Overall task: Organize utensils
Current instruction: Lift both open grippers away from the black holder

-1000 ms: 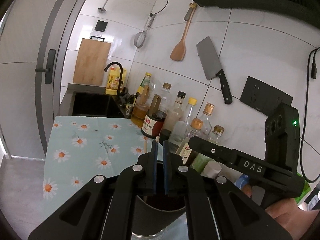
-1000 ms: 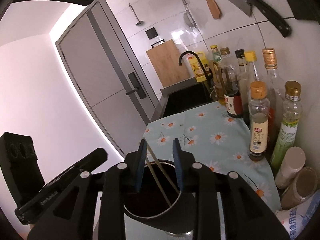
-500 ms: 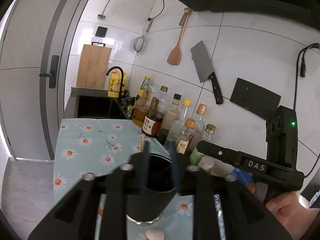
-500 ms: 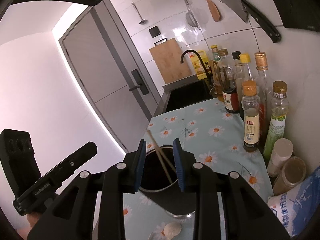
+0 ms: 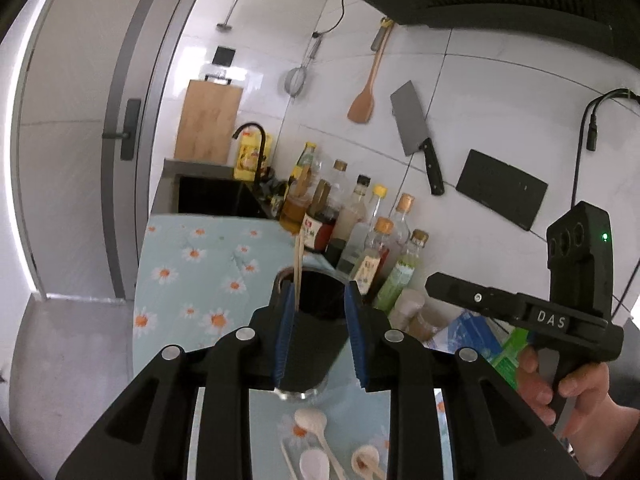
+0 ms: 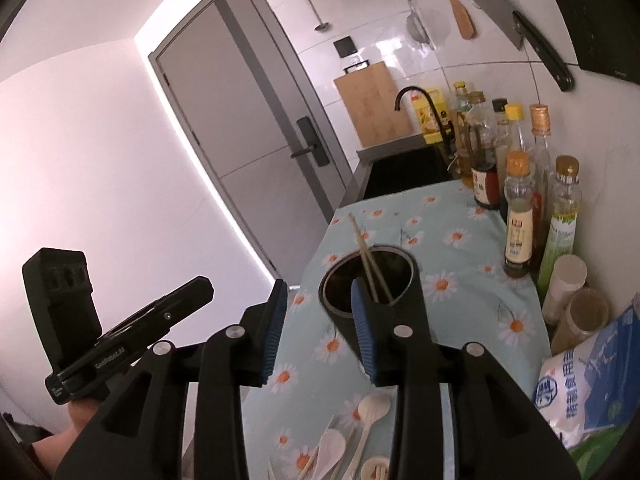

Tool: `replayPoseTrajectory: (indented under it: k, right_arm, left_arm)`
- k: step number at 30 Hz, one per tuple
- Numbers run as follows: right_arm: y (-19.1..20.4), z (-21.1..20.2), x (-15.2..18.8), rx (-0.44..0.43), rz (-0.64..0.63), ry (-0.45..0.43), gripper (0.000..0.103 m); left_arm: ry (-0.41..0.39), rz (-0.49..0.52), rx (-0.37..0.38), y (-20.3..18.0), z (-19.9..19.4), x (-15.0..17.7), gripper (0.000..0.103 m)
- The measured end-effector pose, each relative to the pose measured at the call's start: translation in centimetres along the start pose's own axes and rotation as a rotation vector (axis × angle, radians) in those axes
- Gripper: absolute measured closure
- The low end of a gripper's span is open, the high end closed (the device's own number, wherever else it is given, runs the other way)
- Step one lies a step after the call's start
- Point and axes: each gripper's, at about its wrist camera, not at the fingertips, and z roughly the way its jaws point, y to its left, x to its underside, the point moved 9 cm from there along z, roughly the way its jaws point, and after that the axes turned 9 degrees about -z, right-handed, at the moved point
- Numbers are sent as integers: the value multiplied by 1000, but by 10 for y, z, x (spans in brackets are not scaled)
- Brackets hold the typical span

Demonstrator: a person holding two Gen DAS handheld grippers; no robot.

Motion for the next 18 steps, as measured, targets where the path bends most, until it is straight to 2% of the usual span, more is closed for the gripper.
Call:
replayPoseTrajectory:
  k: [14,18]
  right_arm:
    - [-2,-4,58,8,13,182,68]
    - [-6,-8,73,-2,22,238,68]
  left_arm:
    - [126,-158,-54,33,-26,67,78]
    - [135,-191,-89,43,-32,83,78]
